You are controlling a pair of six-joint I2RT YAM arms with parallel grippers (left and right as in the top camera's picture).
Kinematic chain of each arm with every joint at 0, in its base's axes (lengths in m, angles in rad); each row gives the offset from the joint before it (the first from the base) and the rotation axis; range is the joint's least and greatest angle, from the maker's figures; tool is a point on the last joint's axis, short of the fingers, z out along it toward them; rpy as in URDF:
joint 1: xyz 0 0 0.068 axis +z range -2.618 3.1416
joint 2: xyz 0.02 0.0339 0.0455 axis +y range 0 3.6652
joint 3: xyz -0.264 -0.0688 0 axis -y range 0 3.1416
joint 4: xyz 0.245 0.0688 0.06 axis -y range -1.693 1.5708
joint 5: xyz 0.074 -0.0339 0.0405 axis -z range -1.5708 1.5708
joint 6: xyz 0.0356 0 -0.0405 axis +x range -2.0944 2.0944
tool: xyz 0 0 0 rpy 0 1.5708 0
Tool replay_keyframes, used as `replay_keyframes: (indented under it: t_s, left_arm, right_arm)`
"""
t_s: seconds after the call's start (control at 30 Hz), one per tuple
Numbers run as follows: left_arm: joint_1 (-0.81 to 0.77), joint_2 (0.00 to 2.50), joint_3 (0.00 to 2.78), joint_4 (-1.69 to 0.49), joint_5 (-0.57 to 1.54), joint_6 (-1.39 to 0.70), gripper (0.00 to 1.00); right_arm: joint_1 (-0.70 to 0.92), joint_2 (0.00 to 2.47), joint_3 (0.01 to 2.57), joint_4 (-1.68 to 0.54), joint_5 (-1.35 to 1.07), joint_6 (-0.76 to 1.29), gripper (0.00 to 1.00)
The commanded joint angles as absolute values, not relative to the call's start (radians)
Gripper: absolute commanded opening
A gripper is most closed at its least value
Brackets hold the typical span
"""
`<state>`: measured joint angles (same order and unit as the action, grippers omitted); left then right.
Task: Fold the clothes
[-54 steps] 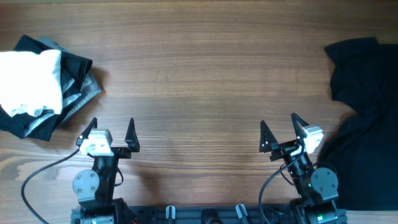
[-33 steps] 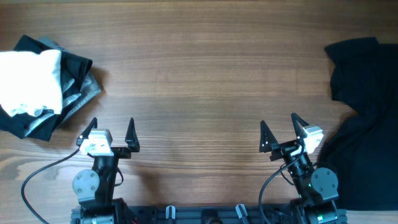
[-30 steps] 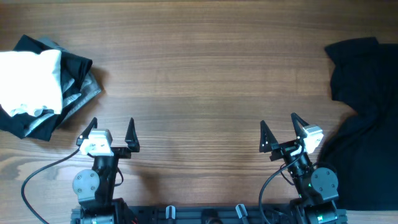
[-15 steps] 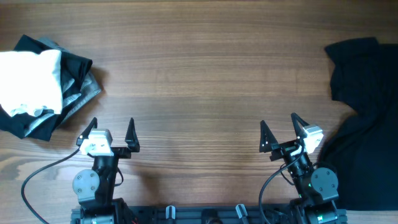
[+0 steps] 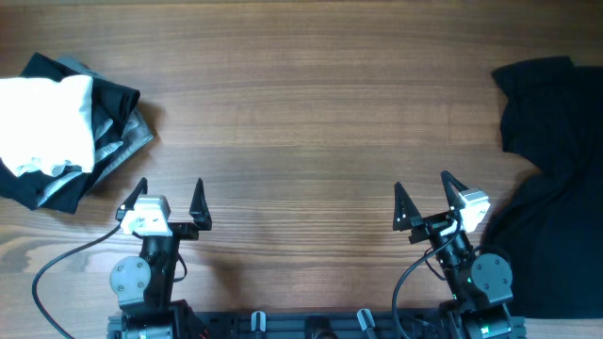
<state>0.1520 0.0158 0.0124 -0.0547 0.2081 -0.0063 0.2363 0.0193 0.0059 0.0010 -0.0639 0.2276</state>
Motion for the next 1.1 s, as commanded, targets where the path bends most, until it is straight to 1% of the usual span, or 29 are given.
replay_keyframes:
  t_s: [0.0,0.33,0.5,0.7,0.8,1.0,1.07]
  left_arm:
    - [0.147,0.020,0.006,-0.055,0.224,-0.016,1.00]
    - [0.147,0.020,0.006,-0.052,0.241,-0.017,1.00]
    - [0.147,0.020,0.014,-0.022,0.310,-0.017,1.00]
    - [0.147,0.020,0.064,-0.022,0.315,-0.145,1.00]
    - [0.147,0.021,0.089,-0.023,0.333,-0.174,1.00]
    - [0.147,0.080,0.208,-0.140,0.351,-0.173,1.00]
    - [0.147,0.161,0.301,-0.208,0.351,-0.173,1.00]
  right_arm:
    - [0.232,0.007,0.005,0.004,-0.076,0.239,1.00]
    - [0.232,0.007,0.005,0.005,-0.080,0.248,1.00]
    - [0.232,0.007,0.010,0.010,-0.131,0.248,1.00]
    - [0.232,0.007,0.058,0.006,-0.140,0.265,1.00]
    - [0.232,0.010,0.093,-0.003,-0.140,0.263,1.00]
    - [0.232,0.110,0.207,-0.054,-0.159,0.263,1.00]
    - [0.232,0.222,0.291,-0.108,-0.159,0.262,1.00]
